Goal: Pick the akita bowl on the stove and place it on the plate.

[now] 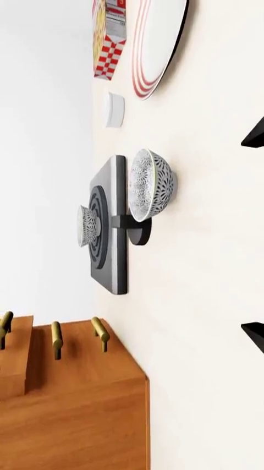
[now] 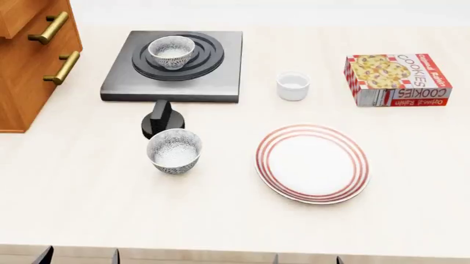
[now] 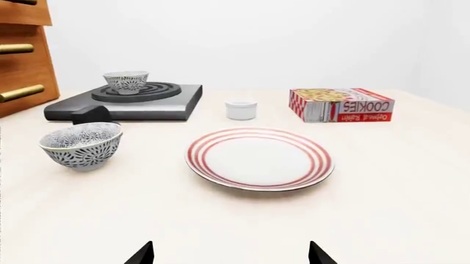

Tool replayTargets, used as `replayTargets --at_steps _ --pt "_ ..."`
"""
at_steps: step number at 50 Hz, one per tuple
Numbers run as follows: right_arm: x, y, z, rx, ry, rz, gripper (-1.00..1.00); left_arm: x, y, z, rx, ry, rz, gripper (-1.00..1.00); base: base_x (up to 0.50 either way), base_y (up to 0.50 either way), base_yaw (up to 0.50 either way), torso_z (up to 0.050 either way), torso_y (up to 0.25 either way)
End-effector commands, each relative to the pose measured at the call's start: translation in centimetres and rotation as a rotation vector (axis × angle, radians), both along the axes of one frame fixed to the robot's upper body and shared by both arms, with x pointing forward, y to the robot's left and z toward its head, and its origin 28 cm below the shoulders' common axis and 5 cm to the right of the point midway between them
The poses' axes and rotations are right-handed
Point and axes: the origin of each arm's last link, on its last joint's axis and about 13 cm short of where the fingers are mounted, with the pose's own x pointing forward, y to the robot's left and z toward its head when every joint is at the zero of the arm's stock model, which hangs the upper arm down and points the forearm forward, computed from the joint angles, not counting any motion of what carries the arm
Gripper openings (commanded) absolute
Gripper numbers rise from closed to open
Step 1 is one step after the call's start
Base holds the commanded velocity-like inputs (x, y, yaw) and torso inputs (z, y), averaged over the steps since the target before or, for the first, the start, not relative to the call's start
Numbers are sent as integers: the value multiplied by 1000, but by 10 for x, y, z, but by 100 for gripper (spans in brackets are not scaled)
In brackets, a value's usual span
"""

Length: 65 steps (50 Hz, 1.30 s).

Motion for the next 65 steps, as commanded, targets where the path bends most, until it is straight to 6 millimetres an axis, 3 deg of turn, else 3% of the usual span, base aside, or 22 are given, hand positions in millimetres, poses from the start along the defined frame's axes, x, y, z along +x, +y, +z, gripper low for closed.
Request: replayTargets --at_steps 1,5,13,17,21,26,30,34,41,44,45,50,58,65 --pt "3 2 7 16 3 17 100 -1 0 -1 -1 2 -3 100 0 0 0 0 0" --pt "10 4 25 29 -22 25 100 0 1 -1 -2 -2 2 100 0 0 0 0 0" --pt "37 7 82 -19 -125 -35 100 -2 2 -1 0 1 7 100 0 0 0 0 0" --pt "51 12 125 8 -182 -38 100 -2 1 1 1 2 7 100 0 0 0 0 0" --pt "67 24 184 13 -250 -17 100 -1 1 0 3 0 5 100 0 0 0 0 0" --pt "87 18 259 36 -341 -62 100 -1 1 -2 3 -2 8 100 0 0 0 0 0" --pt "93 3 298 -18 -378 -109 100 -1 1 0 5 -3 6 100 0 0 0 0 0" --pt "92 -15 316 -58 -363 -139 100 -2 0 -2 8 -4 2 100 0 0 0 0 0" --pt "70 -41 295 -10 -272 -164 100 -1 0 -1 9 -5 5 100 0 0 0 0 0" --pt "54 -44 265 29 -234 -126 100 -1 0 -1 11 -5 1 100 0 0 0 0 0" --pt "53 -44 265 29 -234 -126 100 -1 0 -1 11 -5 1 100 0 0 0 0 0" --pt "46 -46 228 63 -176 -137 100 -2 -1 -1 15 -7 -7 100 0 0 0 0 0" --pt "45 -48 210 39 -146 -131 100 -2 -1 -1 17 -8 -13 100 0 0 0 0 0" --pt "44 -50 207 114 -97 -147 100 -1 -1 -1 16 -7 -13 100 0 0 0 0 0"
